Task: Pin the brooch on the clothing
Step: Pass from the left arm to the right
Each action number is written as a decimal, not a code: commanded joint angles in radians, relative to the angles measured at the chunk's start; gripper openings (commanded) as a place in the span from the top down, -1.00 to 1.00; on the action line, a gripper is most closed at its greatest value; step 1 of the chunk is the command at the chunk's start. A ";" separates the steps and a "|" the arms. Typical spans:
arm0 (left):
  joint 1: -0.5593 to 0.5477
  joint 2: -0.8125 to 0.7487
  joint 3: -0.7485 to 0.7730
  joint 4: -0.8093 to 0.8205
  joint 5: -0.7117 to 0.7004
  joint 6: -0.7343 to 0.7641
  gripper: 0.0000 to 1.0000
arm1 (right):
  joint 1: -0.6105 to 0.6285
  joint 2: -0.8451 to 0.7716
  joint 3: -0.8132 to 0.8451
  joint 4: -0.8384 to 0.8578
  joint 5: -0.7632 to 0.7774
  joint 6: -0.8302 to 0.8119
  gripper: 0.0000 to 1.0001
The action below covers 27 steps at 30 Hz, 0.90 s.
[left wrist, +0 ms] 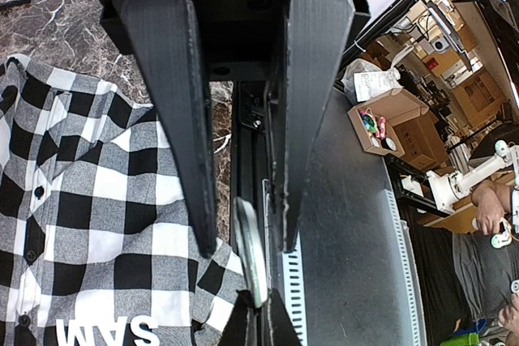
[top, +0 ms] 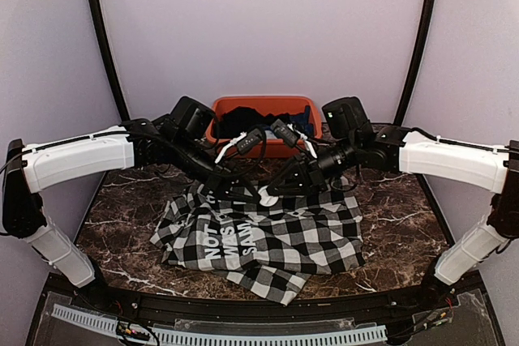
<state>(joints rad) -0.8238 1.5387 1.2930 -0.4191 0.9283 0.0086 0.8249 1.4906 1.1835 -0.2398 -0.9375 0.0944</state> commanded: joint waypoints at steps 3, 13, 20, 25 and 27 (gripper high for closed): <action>-0.001 -0.020 -0.014 0.009 0.027 -0.003 0.99 | 0.011 0.013 0.026 0.016 -0.034 -0.009 0.71; 0.008 -0.058 -0.052 0.085 0.012 -0.066 0.46 | 0.010 -0.035 -0.015 0.088 0.003 0.007 1.00; 0.075 -0.175 -0.175 0.316 -0.036 -0.189 -0.51 | 0.002 -0.170 -0.194 0.468 0.127 0.240 1.00; 0.094 -0.270 -0.359 0.684 -0.094 -0.335 -0.66 | 0.003 -0.288 -0.513 1.093 0.341 0.572 1.00; 0.095 -0.265 -0.413 0.816 -0.104 -0.392 -0.70 | 0.015 -0.286 -0.591 1.256 0.415 0.667 1.00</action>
<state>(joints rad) -0.7288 1.2888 0.9798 0.0719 0.8623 -0.2379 0.8268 1.2148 0.7399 0.4896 -0.7273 0.4759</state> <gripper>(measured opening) 0.841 0.023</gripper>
